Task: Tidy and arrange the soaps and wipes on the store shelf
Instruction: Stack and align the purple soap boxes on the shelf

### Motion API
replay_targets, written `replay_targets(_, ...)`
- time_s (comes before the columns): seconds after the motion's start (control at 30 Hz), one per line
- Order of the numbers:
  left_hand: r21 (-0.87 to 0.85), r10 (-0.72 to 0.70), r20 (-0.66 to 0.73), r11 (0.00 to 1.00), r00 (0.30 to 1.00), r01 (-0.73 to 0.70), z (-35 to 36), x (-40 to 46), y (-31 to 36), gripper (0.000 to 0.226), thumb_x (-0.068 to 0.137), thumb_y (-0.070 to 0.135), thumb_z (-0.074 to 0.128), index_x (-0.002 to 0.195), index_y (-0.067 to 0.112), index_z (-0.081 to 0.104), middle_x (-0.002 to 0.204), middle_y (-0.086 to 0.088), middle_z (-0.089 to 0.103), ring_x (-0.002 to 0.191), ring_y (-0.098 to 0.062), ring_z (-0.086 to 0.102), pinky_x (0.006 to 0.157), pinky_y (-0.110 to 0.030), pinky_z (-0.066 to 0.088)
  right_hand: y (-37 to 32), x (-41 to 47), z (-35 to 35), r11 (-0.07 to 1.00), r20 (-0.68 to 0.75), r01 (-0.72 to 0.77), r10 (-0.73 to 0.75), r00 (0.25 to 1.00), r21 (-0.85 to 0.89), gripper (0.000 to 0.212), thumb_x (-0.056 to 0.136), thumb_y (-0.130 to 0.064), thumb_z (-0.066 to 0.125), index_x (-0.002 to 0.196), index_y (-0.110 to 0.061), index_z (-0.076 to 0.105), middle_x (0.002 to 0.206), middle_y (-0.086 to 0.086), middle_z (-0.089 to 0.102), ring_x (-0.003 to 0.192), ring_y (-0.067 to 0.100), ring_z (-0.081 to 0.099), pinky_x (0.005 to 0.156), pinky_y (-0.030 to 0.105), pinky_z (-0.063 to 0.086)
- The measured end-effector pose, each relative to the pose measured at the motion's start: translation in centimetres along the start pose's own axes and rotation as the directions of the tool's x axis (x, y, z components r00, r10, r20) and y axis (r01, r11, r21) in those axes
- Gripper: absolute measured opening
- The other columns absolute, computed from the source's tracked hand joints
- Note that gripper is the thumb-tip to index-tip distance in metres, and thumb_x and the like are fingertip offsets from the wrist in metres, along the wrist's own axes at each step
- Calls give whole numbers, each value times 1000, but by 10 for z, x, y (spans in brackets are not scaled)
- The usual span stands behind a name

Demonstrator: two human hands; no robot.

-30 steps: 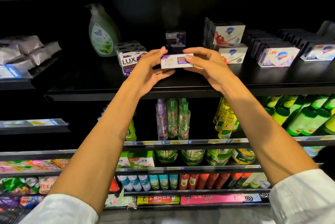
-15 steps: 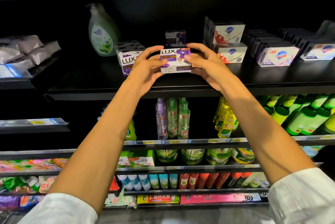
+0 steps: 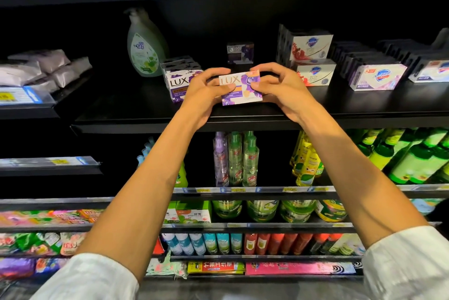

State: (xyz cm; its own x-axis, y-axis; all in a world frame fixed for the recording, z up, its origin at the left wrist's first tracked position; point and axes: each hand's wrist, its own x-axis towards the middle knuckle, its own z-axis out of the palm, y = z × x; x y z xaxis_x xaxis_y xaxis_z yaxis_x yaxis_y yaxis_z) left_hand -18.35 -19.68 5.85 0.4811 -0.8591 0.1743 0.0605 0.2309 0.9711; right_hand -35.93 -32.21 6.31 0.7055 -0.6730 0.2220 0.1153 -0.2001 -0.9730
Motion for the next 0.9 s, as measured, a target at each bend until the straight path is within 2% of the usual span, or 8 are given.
replay_targets(0.13,96,42,-48,995,998,-38,-1,-3,0,39,85,-5,78,120,9,69,119,-16,70,111,-26,72,84,-34,60,0,-1,1,998,23,26,-25,999,-52,43,92,-7,76,132,-14,61,88,12,73,109,19,74,85,40,64)
replay_targets(0.23,192,100,-64,978,993,-86,-4,-12,0,39,84,-3,80,118,14,70,120,-14,70,107,-22,73,81,-30,60,5,4,2,992,24,41,-38,999,-121,47,90,-8,78,133,-14,59,89,8,75,107,19,75,93,40,62)
replay_targets(0.33,307,163,-121,944,979,-119,-17,-24,-1,39,85,3,83,120,16,70,124,-7,69,104,-11,71,80,-24,58,10,8,3,971,31,49,-43,999,-236,42,91,-24,81,129,-20,63,93,6,76,108,13,73,104,43,55)
replay_targets(0.5,495,279,-168,853,946,-164,-50,-41,2,37,83,11,86,114,21,68,114,0,72,97,-12,68,84,-29,59,10,4,11,770,105,152,-111,988,-620,33,92,-53,72,116,-31,75,110,-13,74,108,2,67,102,30,52)
replay_targets(0.6,626,348,-200,765,916,-154,-64,-46,7,39,83,17,88,116,18,67,103,0,72,91,-10,66,80,-21,56,11,1,15,636,255,259,-100,962,-727,59,84,-73,64,126,-33,71,127,-10,68,123,10,60,110,35,46)
replay_targets(0.73,762,434,-207,634,877,-134,-77,-44,10,45,84,21,87,125,15,69,111,-2,61,94,-13,60,77,-5,45,13,4,16,491,350,305,0,937,-816,101,61,-101,49,138,-38,62,148,-9,55,141,15,45,119,46,38)
replay_targets(0.83,821,467,-185,557,865,-124,-80,-41,11,44,87,23,84,128,15,68,109,-1,52,93,-11,54,77,1,40,16,6,13,422,385,346,8,923,-838,109,56,-107,46,142,-40,58,151,-11,52,144,17,42,118,50,39)
replay_targets(0.9,841,473,-168,527,865,-124,-83,-36,10,45,87,25,84,128,17,68,110,-1,52,94,-12,53,82,-5,42,17,6,13,430,379,340,5,925,-836,107,57,-106,48,141,-41,58,151,-12,53,144,16,42,118,51,39)
